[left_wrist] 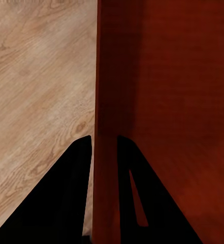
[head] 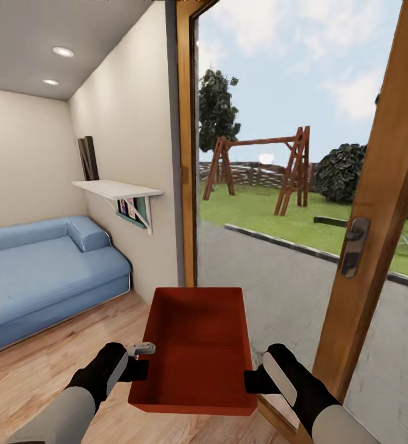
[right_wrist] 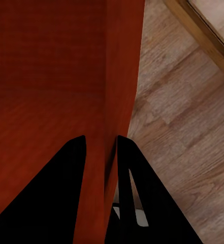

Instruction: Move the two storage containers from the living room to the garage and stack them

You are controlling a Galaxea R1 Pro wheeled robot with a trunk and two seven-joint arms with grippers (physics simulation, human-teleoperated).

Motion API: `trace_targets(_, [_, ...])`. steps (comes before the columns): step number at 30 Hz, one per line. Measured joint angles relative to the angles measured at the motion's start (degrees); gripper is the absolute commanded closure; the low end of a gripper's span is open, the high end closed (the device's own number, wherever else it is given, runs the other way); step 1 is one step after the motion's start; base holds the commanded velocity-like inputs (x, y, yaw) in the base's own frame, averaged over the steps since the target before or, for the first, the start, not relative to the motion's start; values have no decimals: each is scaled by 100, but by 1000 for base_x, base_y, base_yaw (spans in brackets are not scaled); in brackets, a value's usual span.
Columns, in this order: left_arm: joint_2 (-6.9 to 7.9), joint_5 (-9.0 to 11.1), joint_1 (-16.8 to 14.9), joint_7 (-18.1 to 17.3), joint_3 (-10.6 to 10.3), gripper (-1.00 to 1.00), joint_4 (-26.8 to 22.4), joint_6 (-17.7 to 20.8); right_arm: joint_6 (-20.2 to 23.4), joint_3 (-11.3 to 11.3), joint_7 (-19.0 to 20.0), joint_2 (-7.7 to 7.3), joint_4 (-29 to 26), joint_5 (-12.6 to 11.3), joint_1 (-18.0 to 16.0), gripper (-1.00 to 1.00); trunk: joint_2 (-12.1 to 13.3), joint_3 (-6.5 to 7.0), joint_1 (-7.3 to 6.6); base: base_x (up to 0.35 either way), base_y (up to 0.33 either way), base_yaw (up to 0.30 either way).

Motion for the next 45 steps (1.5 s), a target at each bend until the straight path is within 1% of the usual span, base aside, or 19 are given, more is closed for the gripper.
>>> trace_targets(23, [-1, -1, 0, 0, 4, 100, -1, -1, 1, -1, 0, 0, -4, 4, 0, 100, 924, 414, -506, 0, 0, 0])
trace_targets(45, [-3, -10, -2, 0, 2, 100, -1, 0, -4, 0, 0, -1, 0, -2, 0, 100, 926, 414, -506, 0, 0, 0])
